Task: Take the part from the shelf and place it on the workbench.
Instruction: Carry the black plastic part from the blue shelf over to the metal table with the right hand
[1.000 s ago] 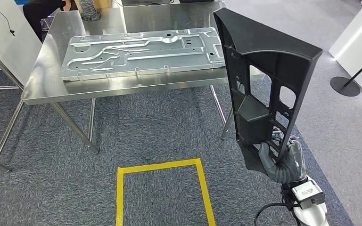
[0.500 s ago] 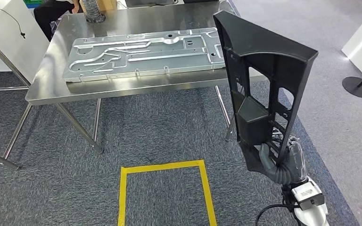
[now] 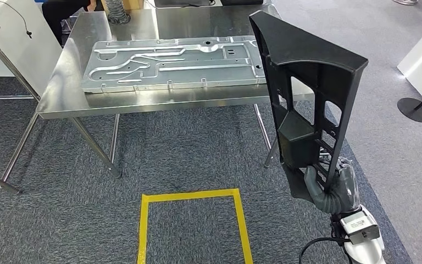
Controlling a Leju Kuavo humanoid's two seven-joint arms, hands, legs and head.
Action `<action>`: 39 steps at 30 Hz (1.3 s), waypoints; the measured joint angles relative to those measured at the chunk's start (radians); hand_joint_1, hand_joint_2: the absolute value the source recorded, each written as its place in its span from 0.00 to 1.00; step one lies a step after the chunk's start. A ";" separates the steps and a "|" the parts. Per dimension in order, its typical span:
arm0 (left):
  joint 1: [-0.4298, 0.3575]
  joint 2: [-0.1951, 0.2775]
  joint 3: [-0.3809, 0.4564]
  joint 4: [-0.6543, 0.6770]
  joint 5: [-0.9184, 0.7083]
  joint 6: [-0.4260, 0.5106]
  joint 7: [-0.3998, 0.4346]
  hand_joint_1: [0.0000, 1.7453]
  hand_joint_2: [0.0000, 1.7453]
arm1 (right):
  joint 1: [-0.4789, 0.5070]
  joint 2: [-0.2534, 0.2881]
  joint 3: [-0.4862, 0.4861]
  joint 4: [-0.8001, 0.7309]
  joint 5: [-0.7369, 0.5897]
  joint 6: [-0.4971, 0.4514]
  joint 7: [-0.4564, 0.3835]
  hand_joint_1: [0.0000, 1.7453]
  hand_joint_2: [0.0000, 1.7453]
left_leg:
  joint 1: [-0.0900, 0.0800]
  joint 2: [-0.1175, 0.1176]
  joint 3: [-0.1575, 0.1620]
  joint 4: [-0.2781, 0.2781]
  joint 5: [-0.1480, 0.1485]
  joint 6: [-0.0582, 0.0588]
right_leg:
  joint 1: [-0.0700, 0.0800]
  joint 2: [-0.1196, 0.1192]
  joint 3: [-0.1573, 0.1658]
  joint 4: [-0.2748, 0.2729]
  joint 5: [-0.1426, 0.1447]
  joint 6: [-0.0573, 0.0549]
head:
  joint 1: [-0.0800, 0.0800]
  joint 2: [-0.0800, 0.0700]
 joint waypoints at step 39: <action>0.018 -0.001 0.011 0.000 0.015 -0.002 -0.015 0.00 0.00 | 0.041 -0.088 -0.136 -0.046 0.104 -0.022 0.017 1.00 1.00 | -0.002 -0.002 -0.039 0.019 0.028 -0.004 | -0.006 0.007 0.039 -0.003 -0.025 0.008 | 0.000 0.000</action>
